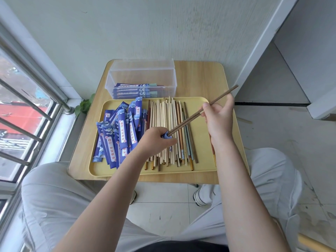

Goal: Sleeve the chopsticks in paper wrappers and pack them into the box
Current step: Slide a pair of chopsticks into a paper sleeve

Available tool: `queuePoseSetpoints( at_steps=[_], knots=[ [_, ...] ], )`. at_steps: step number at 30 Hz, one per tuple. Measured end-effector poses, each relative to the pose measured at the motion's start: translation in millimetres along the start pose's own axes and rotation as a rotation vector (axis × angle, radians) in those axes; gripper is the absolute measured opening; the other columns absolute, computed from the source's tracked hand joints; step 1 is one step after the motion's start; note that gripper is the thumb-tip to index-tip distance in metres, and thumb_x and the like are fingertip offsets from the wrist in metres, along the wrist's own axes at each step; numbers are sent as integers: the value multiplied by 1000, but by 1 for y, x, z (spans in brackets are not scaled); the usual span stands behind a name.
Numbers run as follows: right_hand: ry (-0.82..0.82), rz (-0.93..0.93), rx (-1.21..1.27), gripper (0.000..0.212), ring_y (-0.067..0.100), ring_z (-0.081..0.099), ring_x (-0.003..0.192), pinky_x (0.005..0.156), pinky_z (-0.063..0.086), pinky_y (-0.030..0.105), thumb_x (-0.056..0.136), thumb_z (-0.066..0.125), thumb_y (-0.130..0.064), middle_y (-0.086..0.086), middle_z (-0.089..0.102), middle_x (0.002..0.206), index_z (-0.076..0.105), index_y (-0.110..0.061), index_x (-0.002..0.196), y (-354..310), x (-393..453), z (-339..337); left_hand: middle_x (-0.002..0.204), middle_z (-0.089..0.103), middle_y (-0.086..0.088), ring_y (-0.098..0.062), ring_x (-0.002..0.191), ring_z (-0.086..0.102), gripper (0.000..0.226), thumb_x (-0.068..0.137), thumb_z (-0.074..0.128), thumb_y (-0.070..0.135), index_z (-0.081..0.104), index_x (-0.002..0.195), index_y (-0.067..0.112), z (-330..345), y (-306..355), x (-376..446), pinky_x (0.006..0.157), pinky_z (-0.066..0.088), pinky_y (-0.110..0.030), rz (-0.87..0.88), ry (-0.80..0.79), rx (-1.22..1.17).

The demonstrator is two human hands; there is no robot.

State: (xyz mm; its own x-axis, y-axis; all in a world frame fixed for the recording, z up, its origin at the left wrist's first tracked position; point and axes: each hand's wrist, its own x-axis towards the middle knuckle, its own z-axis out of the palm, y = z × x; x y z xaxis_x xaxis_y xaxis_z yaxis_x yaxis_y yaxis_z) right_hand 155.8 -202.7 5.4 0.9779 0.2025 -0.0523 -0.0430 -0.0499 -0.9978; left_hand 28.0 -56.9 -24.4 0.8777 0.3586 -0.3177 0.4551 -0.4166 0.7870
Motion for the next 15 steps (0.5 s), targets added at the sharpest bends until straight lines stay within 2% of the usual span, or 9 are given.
queuePoseSetpoints(
  at_steps=[1,3,9,12,15],
  knots=[
    [11,-25,-50,80,5,62,72,65,47,11,95,64,-12,1,73,89,14,-24,156,0,-2,0,57,39,6,-7,47,34,34,88,73,27,49,66,15,0,2,0,50,34,-20,9,-2,13],
    [28,-71,-97,101,6,60,75,68,47,10,91,69,-12,0,70,86,-3,-32,158,-1,-5,0,58,39,4,-9,50,34,36,88,72,30,48,66,15,-1,7,0,51,32,-21,29,-5,49],
    [23,-87,-40,114,4,59,71,64,48,13,86,72,-2,3,69,103,-11,-35,157,-6,-4,0,62,43,3,-12,55,37,33,89,71,31,52,69,15,-2,15,0,53,34,-22,53,-11,131],
    [57,-72,-43,102,2,60,71,65,50,14,89,69,-8,0,66,103,-3,-31,158,-7,-3,-2,63,43,3,-12,55,38,34,89,71,32,50,68,16,-3,15,0,53,34,-22,56,-9,175],
    [94,-34,-55,57,4,65,68,65,54,20,97,59,-15,0,66,106,34,-25,148,-6,0,-4,62,43,4,-10,54,38,34,90,71,31,49,68,17,-3,13,0,52,33,-21,43,-3,178]
  ],
)
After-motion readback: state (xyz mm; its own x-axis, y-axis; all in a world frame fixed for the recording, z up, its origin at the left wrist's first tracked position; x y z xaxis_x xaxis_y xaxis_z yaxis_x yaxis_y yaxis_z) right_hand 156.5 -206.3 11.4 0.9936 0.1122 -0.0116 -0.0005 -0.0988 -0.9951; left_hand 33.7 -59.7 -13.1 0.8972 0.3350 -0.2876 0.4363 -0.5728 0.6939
